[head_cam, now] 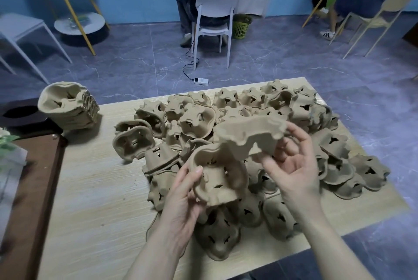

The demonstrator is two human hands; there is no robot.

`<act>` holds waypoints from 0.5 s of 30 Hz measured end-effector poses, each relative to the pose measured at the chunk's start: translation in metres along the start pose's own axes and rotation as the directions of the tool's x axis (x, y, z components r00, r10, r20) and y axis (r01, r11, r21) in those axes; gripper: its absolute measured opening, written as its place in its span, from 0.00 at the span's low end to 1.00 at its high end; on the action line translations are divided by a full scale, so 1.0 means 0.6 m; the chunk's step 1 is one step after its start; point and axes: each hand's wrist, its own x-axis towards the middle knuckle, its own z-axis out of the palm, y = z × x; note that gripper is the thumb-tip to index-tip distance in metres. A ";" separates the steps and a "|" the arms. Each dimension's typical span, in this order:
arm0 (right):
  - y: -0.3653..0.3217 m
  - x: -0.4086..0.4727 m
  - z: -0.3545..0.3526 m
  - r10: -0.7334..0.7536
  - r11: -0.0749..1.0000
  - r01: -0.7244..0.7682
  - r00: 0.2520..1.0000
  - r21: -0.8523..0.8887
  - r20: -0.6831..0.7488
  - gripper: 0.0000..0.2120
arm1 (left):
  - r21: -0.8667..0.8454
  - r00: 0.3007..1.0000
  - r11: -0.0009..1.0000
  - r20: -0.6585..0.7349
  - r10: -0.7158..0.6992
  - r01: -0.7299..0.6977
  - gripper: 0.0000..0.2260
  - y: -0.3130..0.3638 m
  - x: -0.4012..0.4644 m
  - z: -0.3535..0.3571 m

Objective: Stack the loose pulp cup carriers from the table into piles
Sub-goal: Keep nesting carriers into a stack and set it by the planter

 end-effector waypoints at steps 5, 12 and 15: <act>0.034 -0.038 0.009 0.025 0.980 0.000 0.993 -0.200 0.120 0.40 | -0.077 1.000 0.997 0.009 0.015 -0.014 0.22 0.003 -0.007 0.004; 0.048 -0.046 -0.012 -0.013 0.873 0.130 0.970 -0.471 0.245 0.35 | -0.090 0.999 0.996 -0.038 0.020 -0.023 0.21 0.013 -0.018 -0.002; 0.046 -0.047 -0.016 -0.126 0.814 0.280 0.940 -0.509 0.316 0.19 | -0.101 0.999 0.995 -0.034 0.022 -0.026 0.21 0.016 -0.021 -0.008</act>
